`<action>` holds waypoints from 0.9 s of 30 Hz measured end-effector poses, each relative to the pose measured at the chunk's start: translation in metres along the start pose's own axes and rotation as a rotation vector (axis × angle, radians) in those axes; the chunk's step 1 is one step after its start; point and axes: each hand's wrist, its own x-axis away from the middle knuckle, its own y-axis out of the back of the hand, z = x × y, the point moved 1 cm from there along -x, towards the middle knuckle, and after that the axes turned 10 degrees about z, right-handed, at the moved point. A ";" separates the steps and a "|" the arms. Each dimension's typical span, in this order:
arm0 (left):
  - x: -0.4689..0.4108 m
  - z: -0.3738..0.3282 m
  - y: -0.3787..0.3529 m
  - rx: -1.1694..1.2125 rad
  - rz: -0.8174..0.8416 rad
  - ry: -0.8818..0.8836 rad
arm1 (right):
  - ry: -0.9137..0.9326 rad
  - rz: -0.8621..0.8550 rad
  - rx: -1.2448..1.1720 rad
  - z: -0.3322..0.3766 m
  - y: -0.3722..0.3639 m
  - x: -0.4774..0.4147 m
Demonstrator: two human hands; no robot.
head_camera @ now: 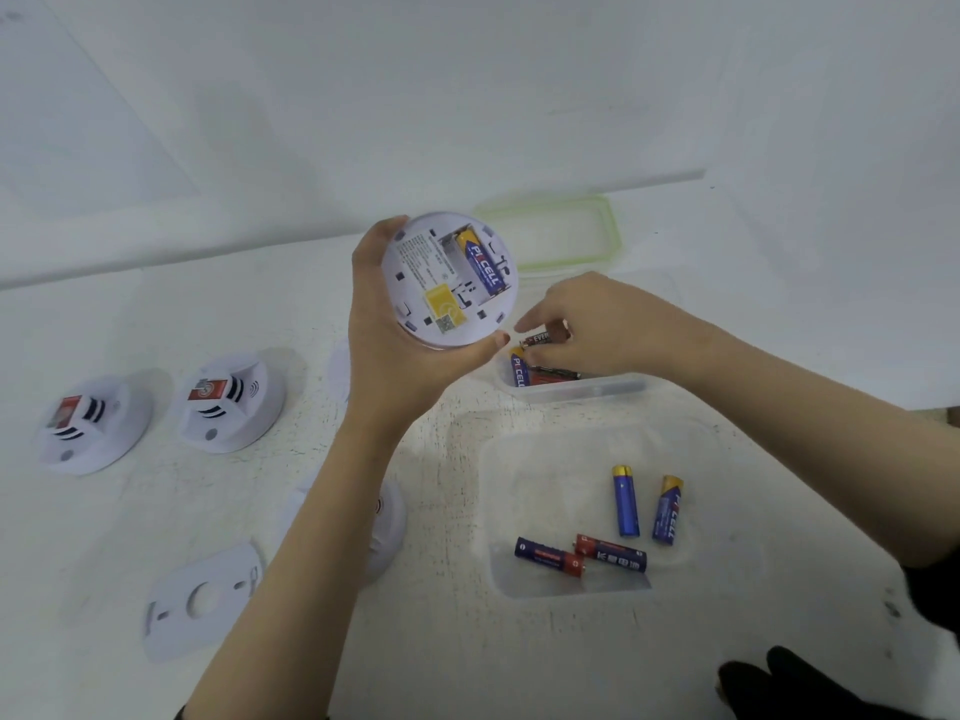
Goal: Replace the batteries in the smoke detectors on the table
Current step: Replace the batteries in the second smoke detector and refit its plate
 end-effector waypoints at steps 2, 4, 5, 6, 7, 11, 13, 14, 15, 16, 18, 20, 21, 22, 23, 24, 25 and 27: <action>0.000 0.000 0.003 -0.009 0.021 -0.004 | 0.004 0.014 0.050 0.004 -0.004 -0.006; 0.002 0.000 0.006 -0.018 0.031 -0.002 | 0.009 0.027 0.068 0.007 -0.005 -0.008; 0.002 0.000 0.006 -0.024 0.032 -0.003 | 0.007 0.027 0.056 0.007 -0.005 -0.008; 0.003 0.000 0.007 -0.029 0.032 -0.005 | 0.010 0.023 0.039 0.007 -0.005 -0.008; 0.003 0.000 0.007 -0.032 0.034 -0.006 | 0.018 0.023 0.024 0.007 -0.004 -0.008; 0.003 0.001 0.007 -0.033 0.037 -0.001 | 0.025 0.064 0.050 0.009 -0.006 -0.008; 0.003 0.001 0.006 -0.032 0.039 0.000 | 0.022 0.081 0.028 0.009 -0.006 -0.009; 0.003 0.001 0.006 -0.035 0.040 0.000 | 0.027 0.086 0.010 0.008 -0.005 -0.009; 0.003 0.002 0.006 -0.036 0.041 0.001 | 0.032 0.087 -0.008 0.008 -0.005 -0.009; 0.003 0.002 0.006 -0.038 0.040 0.002 | 0.035 0.085 -0.032 0.008 -0.004 -0.008; 0.003 0.001 0.006 -0.035 0.039 0.003 | 0.042 0.074 -0.125 0.009 -0.005 -0.007; 0.004 0.001 0.005 -0.033 0.040 0.006 | 0.060 0.059 -0.234 0.011 -0.006 -0.006; 0.004 0.000 0.005 -0.037 0.040 0.006 | 0.060 0.050 -0.265 0.011 -0.006 -0.005; 0.004 0.000 0.005 -0.041 0.040 0.008 | 0.052 0.037 -0.293 0.011 -0.005 -0.003; 0.005 0.000 0.006 -0.048 0.040 0.011 | 0.042 0.011 -0.334 0.011 -0.004 0.000; 0.005 0.000 0.006 -0.056 0.041 0.015 | 0.029 -0.035 -0.396 0.011 -0.002 0.003; 0.005 -0.001 0.007 -0.066 0.040 0.020 | 0.016 -0.107 -0.465 0.011 0.001 0.007; 0.006 -0.002 0.008 -0.090 0.029 0.036 | 0.009 -0.301 -0.572 0.013 0.008 0.017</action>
